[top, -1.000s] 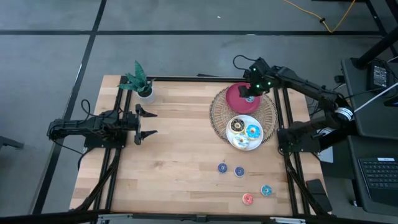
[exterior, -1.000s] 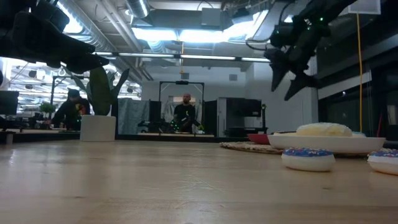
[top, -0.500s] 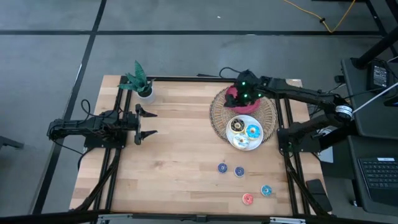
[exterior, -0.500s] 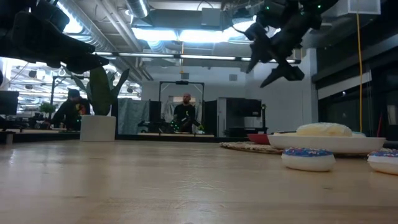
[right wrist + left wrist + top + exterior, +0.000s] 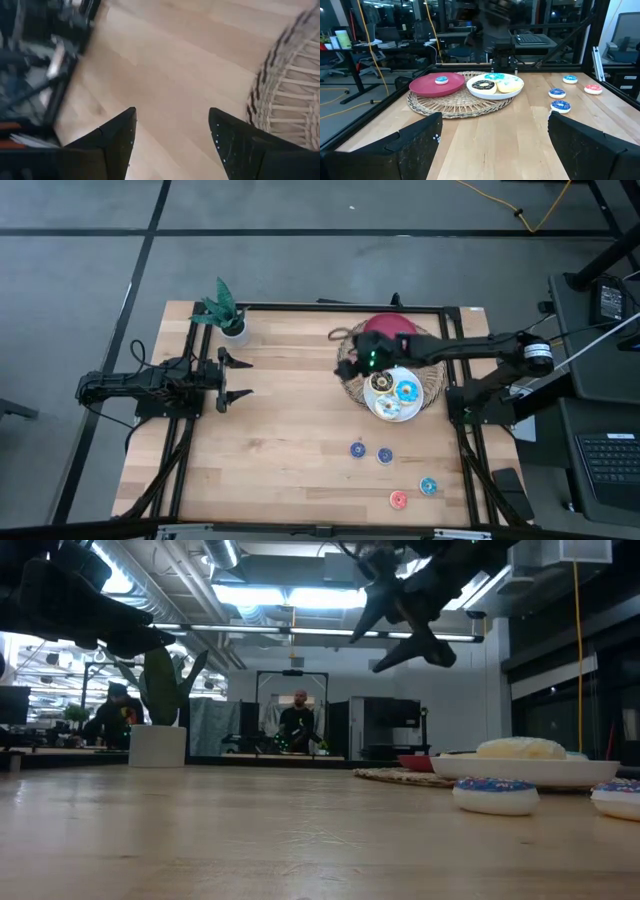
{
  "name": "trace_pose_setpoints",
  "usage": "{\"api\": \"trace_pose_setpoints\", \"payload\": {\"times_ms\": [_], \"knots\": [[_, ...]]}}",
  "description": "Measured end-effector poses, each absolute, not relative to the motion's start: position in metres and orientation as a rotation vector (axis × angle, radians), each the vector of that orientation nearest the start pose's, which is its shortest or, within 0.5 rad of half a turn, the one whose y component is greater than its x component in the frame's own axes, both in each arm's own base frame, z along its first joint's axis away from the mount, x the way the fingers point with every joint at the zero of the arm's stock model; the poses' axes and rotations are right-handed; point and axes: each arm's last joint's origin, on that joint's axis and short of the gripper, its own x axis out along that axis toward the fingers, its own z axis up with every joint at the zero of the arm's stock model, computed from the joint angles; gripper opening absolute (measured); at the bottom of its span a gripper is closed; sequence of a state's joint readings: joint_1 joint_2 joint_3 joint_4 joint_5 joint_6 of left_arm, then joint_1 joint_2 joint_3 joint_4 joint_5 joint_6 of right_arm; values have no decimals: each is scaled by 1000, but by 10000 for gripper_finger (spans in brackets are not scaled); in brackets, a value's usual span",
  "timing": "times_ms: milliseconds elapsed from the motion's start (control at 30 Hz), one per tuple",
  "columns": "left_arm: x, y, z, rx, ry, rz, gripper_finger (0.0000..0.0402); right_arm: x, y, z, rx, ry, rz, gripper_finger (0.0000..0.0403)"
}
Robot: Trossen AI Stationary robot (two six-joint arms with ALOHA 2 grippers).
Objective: Pick & Place donuts
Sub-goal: Put the small blue donut on the red plate
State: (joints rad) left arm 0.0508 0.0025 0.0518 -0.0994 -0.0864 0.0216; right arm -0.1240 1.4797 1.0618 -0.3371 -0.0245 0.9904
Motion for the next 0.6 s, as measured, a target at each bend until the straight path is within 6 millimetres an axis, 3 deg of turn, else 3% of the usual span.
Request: {"api": "trace_pose_setpoints", "payload": {"times_ms": [300,600], "knots": [[94,7,171,22,52,136,353,320,16,243,779,746,-334,250],[94,7,171,22,52,136,353,306,70,237,547,865,-234,242]]}}
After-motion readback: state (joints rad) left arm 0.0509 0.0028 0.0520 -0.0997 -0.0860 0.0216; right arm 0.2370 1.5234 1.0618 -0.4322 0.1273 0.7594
